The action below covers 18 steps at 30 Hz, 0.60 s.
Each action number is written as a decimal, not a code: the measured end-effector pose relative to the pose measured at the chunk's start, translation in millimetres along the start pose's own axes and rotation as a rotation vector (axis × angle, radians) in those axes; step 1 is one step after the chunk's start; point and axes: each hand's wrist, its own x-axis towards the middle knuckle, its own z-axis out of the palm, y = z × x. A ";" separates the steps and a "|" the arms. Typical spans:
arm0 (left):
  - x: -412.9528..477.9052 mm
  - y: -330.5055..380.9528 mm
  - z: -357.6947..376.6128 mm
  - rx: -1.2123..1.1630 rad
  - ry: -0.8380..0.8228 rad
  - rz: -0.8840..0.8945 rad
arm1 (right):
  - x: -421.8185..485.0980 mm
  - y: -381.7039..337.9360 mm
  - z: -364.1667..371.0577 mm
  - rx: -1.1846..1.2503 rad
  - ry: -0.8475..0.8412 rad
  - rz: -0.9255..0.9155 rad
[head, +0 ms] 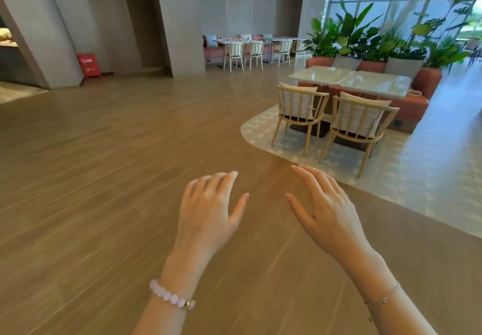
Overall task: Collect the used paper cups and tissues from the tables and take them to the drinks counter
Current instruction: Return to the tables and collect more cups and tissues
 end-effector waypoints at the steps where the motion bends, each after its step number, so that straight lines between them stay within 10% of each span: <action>1: 12.3 -10.2 8.5 0.010 -0.004 -0.016 | 17.8 3.8 12.1 0.005 0.000 -0.015; 18: 300.1 -171.8 163.7 0.129 0.021 -0.157 | 350.8 82.3 222.2 0.093 -0.067 -0.144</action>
